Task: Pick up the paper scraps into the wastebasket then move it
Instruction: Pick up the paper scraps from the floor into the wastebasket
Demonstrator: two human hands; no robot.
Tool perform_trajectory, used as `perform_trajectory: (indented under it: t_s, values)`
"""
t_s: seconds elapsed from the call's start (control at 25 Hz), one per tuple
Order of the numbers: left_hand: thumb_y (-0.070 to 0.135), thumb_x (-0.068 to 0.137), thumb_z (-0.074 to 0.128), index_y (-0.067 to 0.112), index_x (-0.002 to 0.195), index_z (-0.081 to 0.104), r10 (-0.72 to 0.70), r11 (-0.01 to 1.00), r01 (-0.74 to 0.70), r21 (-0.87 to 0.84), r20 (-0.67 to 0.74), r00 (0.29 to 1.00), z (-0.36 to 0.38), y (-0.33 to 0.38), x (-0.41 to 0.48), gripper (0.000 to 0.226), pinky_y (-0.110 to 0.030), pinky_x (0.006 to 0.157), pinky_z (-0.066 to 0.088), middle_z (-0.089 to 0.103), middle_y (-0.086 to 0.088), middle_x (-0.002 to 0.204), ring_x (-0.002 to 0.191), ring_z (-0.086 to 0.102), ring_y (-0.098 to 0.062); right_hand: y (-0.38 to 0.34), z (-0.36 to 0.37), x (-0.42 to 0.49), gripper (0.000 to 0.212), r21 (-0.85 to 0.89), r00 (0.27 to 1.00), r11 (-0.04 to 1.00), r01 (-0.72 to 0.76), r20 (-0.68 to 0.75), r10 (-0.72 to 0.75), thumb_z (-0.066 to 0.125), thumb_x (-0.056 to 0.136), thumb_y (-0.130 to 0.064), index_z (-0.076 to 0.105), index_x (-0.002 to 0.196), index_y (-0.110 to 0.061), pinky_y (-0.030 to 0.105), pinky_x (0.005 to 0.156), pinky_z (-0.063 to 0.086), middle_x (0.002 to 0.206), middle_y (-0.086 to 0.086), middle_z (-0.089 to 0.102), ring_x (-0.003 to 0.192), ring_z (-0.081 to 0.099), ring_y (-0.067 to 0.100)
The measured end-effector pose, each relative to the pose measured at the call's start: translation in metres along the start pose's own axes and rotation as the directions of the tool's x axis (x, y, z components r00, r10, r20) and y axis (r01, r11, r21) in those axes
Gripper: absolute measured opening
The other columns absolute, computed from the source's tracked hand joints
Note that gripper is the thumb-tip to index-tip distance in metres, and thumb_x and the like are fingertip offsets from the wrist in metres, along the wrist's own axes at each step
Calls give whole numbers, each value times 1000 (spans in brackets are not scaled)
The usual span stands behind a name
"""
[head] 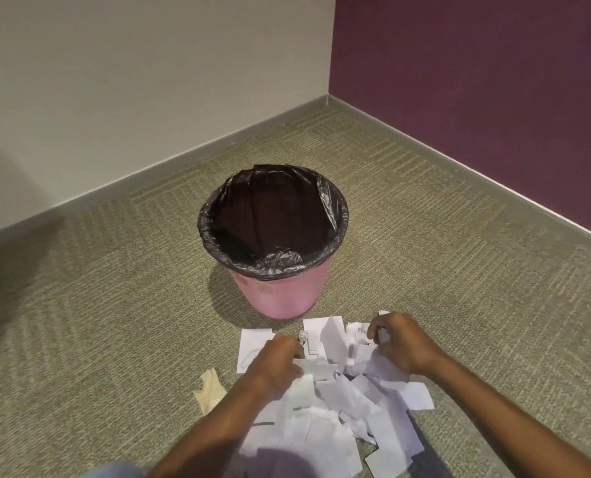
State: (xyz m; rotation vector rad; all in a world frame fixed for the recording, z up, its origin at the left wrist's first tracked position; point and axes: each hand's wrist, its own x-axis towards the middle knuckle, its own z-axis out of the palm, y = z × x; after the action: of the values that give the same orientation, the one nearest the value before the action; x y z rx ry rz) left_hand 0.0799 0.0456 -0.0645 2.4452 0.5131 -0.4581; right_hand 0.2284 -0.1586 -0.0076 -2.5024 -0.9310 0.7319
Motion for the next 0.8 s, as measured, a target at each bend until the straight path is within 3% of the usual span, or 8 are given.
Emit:
perform_trajectory:
  t_s: [0.12,0.16,0.24,0.36,0.48,0.56,0.68,0.8]
  values:
    - [13,77,68,8,60,52,145,989,-145,19,-21,989,-40,27,-32,24,-29,55,38,51,0,62,62,54,-17,-20,-46,-19,26,19,1000,1000,24,-4,-24,68,76,7,65,77,-19,27,66,47,83,-3,66,80,60,15]
    - [12,78,68,9,58,51,194,981,-194,5,-35,980,-54,38,-45,27,-30,52,34,48,2,58,57,47,-13,-26,-62,-27,26,44,999,998,33,-23,-32,69,76,5,66,76,-20,24,63,46,83,-4,67,79,60,11]
    - [16,81,70,9,66,62,265,963,-268,-17,-109,958,-86,56,-71,18,-32,53,43,57,4,63,59,53,-10,-40,-94,-42,25,114,995,992,53,-87,-43,74,78,1,69,74,-23,13,54,39,81,-11,68,71,59,-1]
    - [24,82,70,20,85,71,296,944,-331,-16,-411,863,-138,69,-107,6,-31,63,50,65,10,76,70,59,-4,-70,-139,-61,21,309,982,946,104,-183,-48,80,76,-8,74,79,-28,16,49,44,79,-12,72,63,62,-2]
    - [30,80,73,31,96,68,199,926,-368,-87,-716,669,-193,73,-122,18,-16,63,48,67,14,78,79,62,-2,-111,-173,-56,24,442,948,867,230,-302,-97,83,69,-8,76,83,-27,24,46,50,79,-6,75,57,66,9]
    - [25,80,77,28,95,75,89,921,-352,-165,-791,605,-223,75,-108,15,-7,58,47,70,18,84,78,65,1,-139,-187,-35,24,452,917,844,287,-385,-105,82,69,-4,75,81,-24,27,45,51,75,-5,75,54,67,9]
    - [17,82,75,15,101,77,-41,942,-242,-234,-794,606,-246,69,-59,19,-15,63,47,76,3,96,81,69,-9,-179,-191,12,21,418,887,853,313,-449,-105,78,69,0,73,75,-19,28,45,52,70,-3,72,55,66,11]
    - [12,84,71,10,104,76,-86,962,-149,-228,-773,628,-247,55,-17,20,-26,65,50,76,-4,98,81,67,-15,-202,-178,55,21,375,874,881,289,-479,-83,73,74,4,70,75,-16,23,41,46,80,3,71,60,64,17]
